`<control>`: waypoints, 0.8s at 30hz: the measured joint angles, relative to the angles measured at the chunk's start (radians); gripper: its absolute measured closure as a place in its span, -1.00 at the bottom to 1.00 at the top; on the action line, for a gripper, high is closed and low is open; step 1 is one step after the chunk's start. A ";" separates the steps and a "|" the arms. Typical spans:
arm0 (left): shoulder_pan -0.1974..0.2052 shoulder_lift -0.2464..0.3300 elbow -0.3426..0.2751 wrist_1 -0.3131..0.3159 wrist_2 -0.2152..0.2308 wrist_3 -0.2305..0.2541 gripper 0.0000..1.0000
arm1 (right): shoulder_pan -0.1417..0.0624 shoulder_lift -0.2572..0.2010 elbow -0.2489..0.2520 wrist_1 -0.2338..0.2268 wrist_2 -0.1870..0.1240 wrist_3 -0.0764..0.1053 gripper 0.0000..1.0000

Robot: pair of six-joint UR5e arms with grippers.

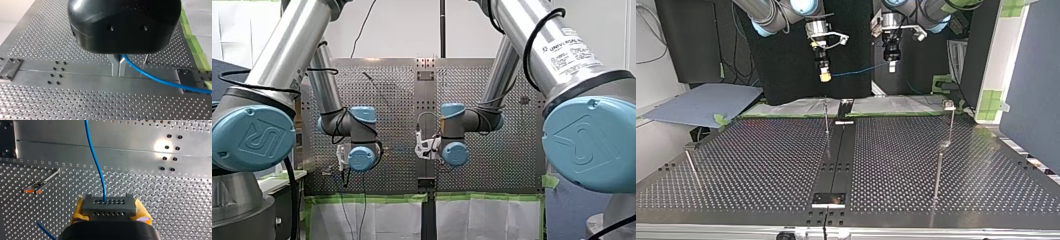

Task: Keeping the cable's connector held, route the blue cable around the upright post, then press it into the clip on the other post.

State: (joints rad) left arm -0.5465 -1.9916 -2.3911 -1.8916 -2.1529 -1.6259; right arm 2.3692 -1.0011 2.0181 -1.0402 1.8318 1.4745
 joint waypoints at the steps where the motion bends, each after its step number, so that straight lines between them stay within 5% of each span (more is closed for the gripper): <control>1: 0.000 0.000 0.000 0.000 0.000 0.000 1.00 | 0.000 0.000 0.000 0.000 0.000 0.000 1.00; 24: 0.011 -0.079 -0.002 -0.020 -0.014 0.001 1.00 | 0.000 0.000 0.001 0.000 0.000 0.000 1.00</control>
State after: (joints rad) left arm -0.5357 -2.0707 -2.3926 -1.9115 -2.1667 -1.6245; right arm 2.3693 -1.0011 2.0196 -1.0402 1.8317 1.4745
